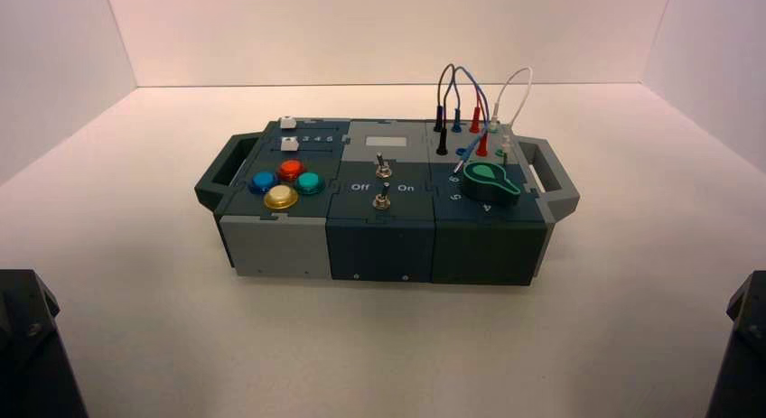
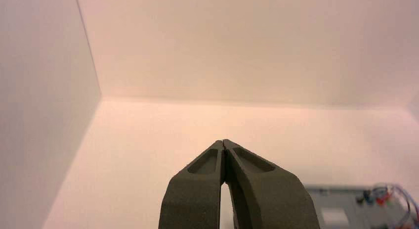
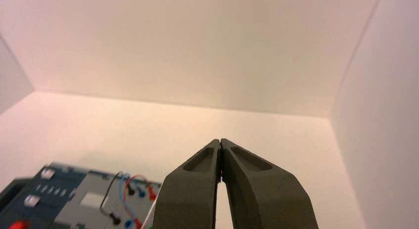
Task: Flip the bottom switch off with the left gripper.
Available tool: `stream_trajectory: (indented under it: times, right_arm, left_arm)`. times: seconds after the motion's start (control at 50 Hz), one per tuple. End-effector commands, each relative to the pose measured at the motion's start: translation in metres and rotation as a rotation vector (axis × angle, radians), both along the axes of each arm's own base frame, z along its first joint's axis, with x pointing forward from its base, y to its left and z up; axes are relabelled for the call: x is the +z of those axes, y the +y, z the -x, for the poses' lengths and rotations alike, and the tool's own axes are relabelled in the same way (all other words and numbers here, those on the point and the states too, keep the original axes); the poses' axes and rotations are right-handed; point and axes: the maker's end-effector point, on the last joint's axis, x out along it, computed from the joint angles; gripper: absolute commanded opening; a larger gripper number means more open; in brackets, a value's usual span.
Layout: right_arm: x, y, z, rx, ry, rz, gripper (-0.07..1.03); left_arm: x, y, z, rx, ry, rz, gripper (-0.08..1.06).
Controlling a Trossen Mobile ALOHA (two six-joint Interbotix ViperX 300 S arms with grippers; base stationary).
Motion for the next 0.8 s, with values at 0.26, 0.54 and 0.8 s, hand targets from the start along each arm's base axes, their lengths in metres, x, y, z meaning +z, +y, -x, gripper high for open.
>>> stream_trajectory:
  times: [0.26, 0.54, 0.8]
  right_arm:
    - [-0.019, 0.052, -0.012, 0.145, 0.189, -0.031, -0.02]
    - [-0.040, 0.097, -0.007, 0.283, 0.282, -0.024, -0.02]
    - [-0.057, 0.108, -0.006, 0.281, 0.379, -0.070, -0.02]
  left_arm:
    - [-0.056, -0.020, -0.031, -0.078, 0.375, -0.031, -0.03]
    - [-0.097, -0.049, -0.047, -0.159, 0.547, -0.043, -0.03]
    - [-0.102, -0.052, -0.049, -0.167, 0.578, -0.050, -0.03]
